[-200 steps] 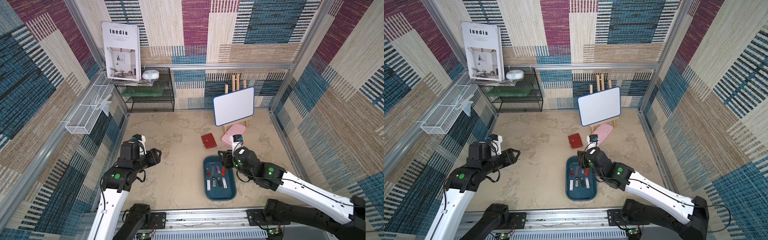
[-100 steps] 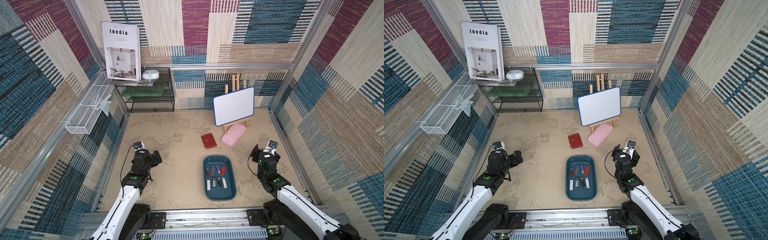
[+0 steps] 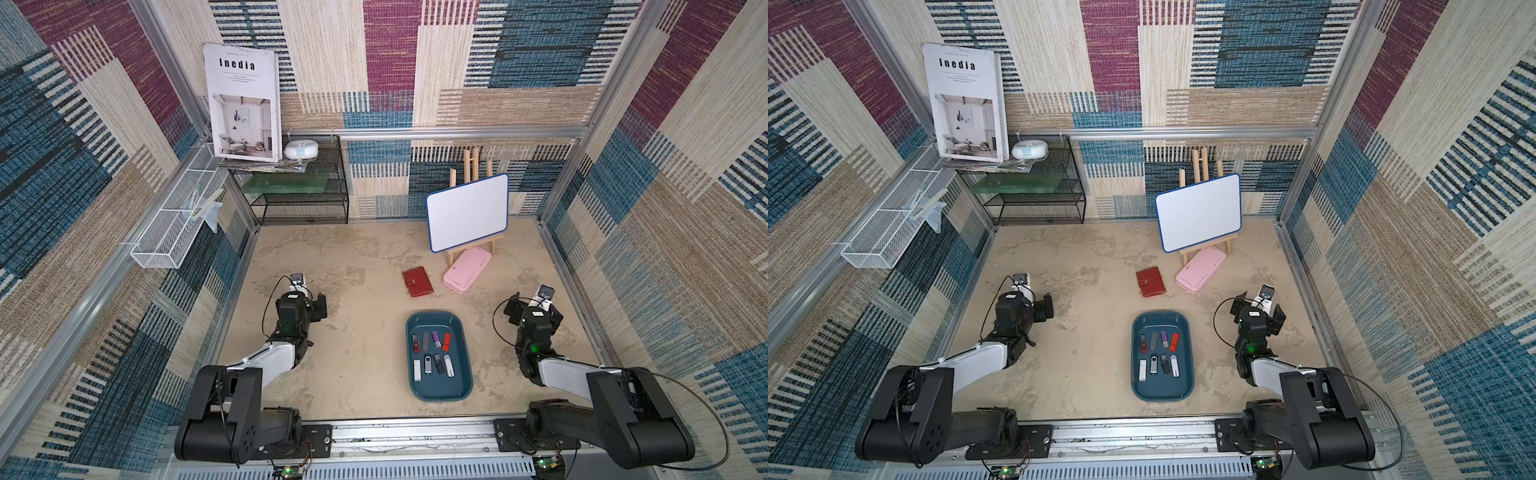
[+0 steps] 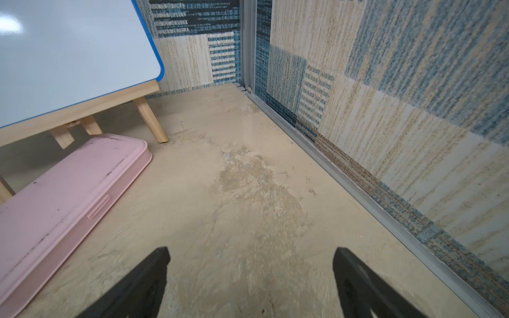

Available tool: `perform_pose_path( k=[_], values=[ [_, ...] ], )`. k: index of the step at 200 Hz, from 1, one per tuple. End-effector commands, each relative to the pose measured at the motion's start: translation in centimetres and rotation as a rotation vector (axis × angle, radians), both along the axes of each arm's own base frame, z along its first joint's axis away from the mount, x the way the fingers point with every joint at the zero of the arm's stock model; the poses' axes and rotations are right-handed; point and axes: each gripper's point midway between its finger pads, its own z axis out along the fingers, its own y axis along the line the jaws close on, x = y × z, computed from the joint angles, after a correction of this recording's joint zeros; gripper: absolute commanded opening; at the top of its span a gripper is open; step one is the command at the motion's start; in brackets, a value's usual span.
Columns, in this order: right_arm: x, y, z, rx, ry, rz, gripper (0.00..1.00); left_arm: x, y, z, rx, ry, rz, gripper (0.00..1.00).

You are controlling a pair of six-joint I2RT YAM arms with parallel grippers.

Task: Put the usb flash drive into the storage box
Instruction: Reset both arms

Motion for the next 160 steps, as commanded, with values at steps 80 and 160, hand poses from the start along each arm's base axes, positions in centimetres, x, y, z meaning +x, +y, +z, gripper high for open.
perform_pose_path(
  k=[80,160],
  values=[
    [4.0,3.0,2.2,-0.098,-0.169,0.265,0.97,2.7,-0.3,-0.8,-0.044,-0.061,-0.116,0.99],
    [5.7,3.0,1.0,-0.029,-0.06,0.334,0.99,2.8,0.0,-0.8,-0.068,-0.061,-0.111,0.99]
  ],
)
